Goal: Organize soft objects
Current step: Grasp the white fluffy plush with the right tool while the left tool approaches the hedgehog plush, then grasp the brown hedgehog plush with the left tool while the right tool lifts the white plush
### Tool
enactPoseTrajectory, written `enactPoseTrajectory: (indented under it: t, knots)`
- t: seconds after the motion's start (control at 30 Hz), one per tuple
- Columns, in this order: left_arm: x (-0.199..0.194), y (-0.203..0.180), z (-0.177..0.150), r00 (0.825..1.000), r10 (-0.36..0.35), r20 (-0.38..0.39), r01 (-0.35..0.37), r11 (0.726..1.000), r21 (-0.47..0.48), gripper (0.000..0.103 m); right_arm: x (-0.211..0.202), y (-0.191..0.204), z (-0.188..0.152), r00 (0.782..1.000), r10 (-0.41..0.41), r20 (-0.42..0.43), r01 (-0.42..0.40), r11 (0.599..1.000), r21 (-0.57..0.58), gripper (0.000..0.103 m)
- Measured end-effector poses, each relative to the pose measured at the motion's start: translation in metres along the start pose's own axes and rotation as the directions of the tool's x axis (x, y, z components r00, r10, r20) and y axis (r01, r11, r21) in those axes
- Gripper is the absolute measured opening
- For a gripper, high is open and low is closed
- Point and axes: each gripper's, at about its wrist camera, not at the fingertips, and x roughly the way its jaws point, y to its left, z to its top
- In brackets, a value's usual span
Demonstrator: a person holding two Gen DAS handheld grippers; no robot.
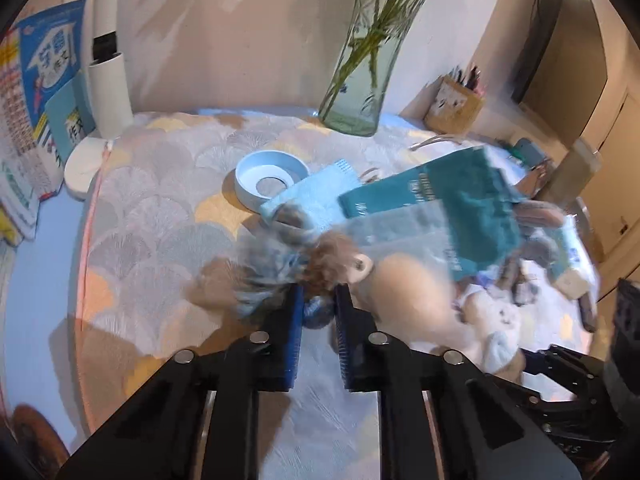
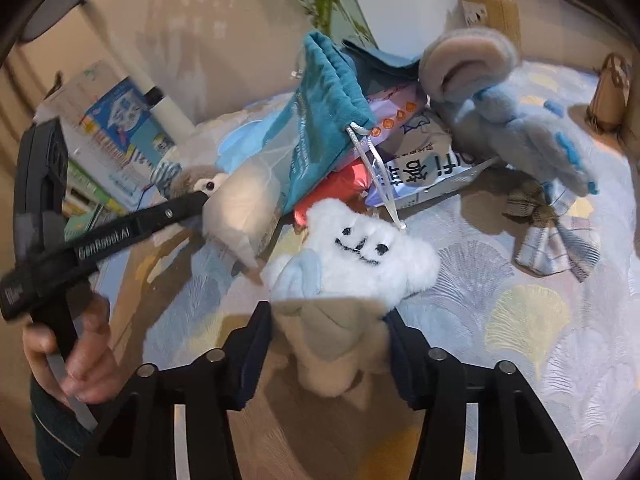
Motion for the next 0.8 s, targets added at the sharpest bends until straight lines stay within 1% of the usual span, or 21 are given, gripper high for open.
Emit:
enactPoseTrajectory:
  t: [0.1, 0.17, 0.23, 0.27, 0.3, 0.33, 0.37, 0.4, 0.43, 0.47, 0.5, 0.6, 0.67, 0.73, 0.8]
  knots:
    - [-0.014, -0.008, -0.007, 1.0, -0.011, 0.021, 0.012, 1.0, -0.008, 0.013, -0.017, -0.006, -0.011, 1.0, -0.002, 0.026, 0.004, 0.998, -0.062, 0.05]
    - [-0.021, -0.014, -0.015, 1.0, -0.016, 0.021, 0.016, 1.0, -0.004, 0.012, -0.029, -0.014, -0.014, 1.0, -0.006, 0.025, 0.007, 0.997, -0.08, 0.05]
    - [-0.027, -0.02, -0.021, 0.999, -0.043, 0.01, 0.043, 0.999, 0.014, 0.013, -0.035, -0.019, -0.012, 1.0, 0.015, 0.01, -0.014, 0.994, -0.108, 0.05]
    - [-0.027, -0.024, -0.024, 0.998, -0.055, -0.005, 0.055, 0.998, 0.025, 0.014, -0.039, -0.02, -0.012, 1.0, 0.006, 0.0, -0.006, 0.99, -0.142, 0.05]
    - [-0.026, -0.026, -0.026, 0.998, -0.054, -0.022, 0.055, 0.998, 0.039, 0.016, -0.042, -0.02, -0.012, 1.0, -0.023, -0.005, 0.021, 0.981, -0.19, 0.05]
    - [-0.025, -0.029, -0.028, 0.999, -0.033, -0.029, 0.035, 0.998, 0.047, 0.029, -0.044, -0.021, -0.013, 0.999, -0.05, -0.007, 0.047, 0.972, -0.229, 0.051]
    - [-0.023, -0.031, -0.03, 1.0, 0.007, -0.031, -0.006, 0.998, 0.059, 0.036, -0.045, -0.021, -0.014, 0.996, -0.094, -0.002, 0.09, 0.961, -0.26, 0.052]
    - [-0.021, -0.032, -0.031, 0.999, 0.044, -0.027, -0.042, 0.997, 0.064, 0.048, -0.046, -0.027, -0.012, 0.995, -0.104, 0.003, 0.101, 0.957, -0.272, 0.053]
    - [-0.018, -0.032, -0.03, 0.996, 0.084, -0.026, -0.082, 0.994, 0.067, 0.066, -0.045, -0.033, -0.011, 0.995, -0.105, -0.001, 0.1, 0.958, -0.267, 0.056]
    - [-0.016, -0.033, -0.032, 0.994, 0.105, -0.021, -0.104, 0.992, 0.065, 0.073, -0.044, -0.04, -0.009, 0.996, -0.094, -0.009, 0.088, 0.965, -0.247, 0.059]
    - [-0.012, -0.032, -0.031, 0.992, 0.128, -0.015, -0.126, 0.99, 0.064, 0.079, -0.042, -0.049, -0.008, 0.997, -0.069, -0.023, 0.063, 0.976, -0.209, 0.065]
    - [-0.002, -0.03, -0.032, 0.989, 0.141, -0.033, -0.139, 0.989, 0.057, 0.078, -0.037, -0.07, -0.012, 0.999, 0.024, -0.048, -0.029, 0.994, -0.106, 0.07]
    - [0.005, -0.029, -0.033, 0.986, 0.162, -0.029, -0.16, 0.985, 0.059, 0.078, -0.035, -0.082, -0.016, 0.996, 0.065, -0.068, -0.067, 0.997, -0.03, 0.078]
    - [0.015, -0.026, -0.033, 0.983, 0.181, -0.041, -0.178, 0.982, 0.068, 0.076, -0.031, -0.091, -0.018, 0.99, 0.118, -0.074, -0.114, 0.992, 0.052, 0.091]
    - [0.021, -0.024, -0.032, 0.982, 0.179, -0.055, -0.176, 0.983, 0.061, 0.074, -0.031, -0.09, -0.021, 0.989, 0.13, -0.069, -0.122, 0.986, 0.113, 0.095]
